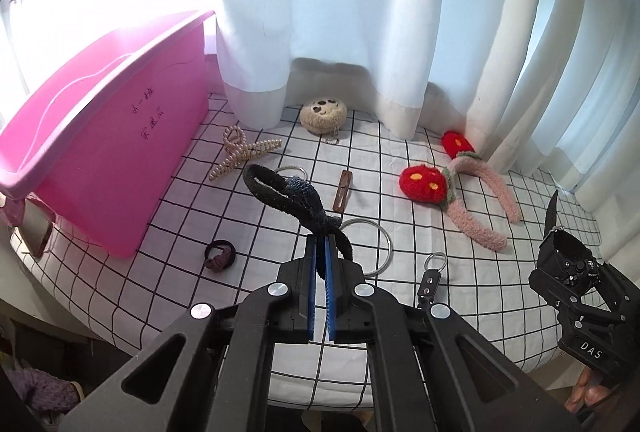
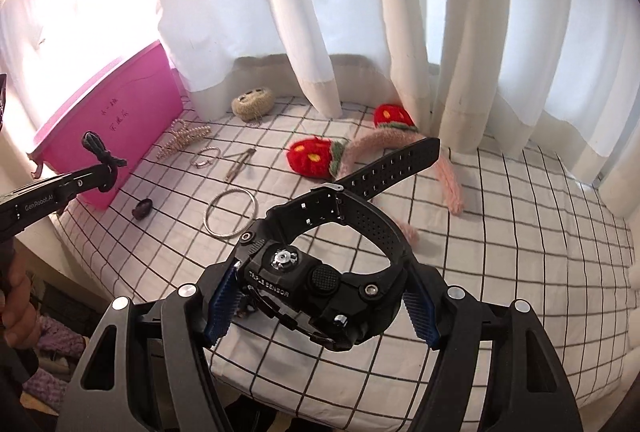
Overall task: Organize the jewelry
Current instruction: 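Carry the hair tie and watch into the pink tub and open both tools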
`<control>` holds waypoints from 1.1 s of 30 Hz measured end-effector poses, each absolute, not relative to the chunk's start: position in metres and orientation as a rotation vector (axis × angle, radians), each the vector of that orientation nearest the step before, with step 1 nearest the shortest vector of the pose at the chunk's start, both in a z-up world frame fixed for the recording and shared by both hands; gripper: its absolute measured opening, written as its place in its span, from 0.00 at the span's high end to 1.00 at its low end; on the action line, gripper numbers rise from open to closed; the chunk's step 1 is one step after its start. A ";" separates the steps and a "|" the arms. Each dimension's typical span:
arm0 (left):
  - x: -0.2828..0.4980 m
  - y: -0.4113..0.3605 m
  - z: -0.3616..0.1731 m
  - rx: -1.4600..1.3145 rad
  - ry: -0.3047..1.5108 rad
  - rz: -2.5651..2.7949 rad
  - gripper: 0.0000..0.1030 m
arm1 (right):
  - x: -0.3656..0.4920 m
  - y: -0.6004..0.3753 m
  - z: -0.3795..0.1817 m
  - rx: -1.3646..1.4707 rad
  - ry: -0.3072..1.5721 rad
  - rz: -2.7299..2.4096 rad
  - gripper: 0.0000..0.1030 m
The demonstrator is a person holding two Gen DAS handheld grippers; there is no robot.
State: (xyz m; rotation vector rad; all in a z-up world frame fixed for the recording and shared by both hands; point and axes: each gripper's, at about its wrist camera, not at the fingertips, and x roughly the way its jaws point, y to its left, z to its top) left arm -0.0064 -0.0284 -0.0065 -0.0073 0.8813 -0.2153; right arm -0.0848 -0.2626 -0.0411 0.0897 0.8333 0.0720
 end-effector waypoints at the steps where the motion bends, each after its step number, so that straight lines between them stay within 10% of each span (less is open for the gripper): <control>1: -0.010 -0.024 0.002 -0.016 0.866 -0.197 0.96 | -0.081 -0.259 -0.033 0.075 0.819 0.099 0.34; 20: 0.028 0.167 0.092 -0.155 0.741 0.128 0.96 | 0.058 -0.043 0.087 -0.033 0.628 0.606 0.34; 33: 0.134 0.268 0.054 -0.181 0.901 0.127 0.95 | 0.182 0.094 0.063 -0.112 0.803 0.650 0.34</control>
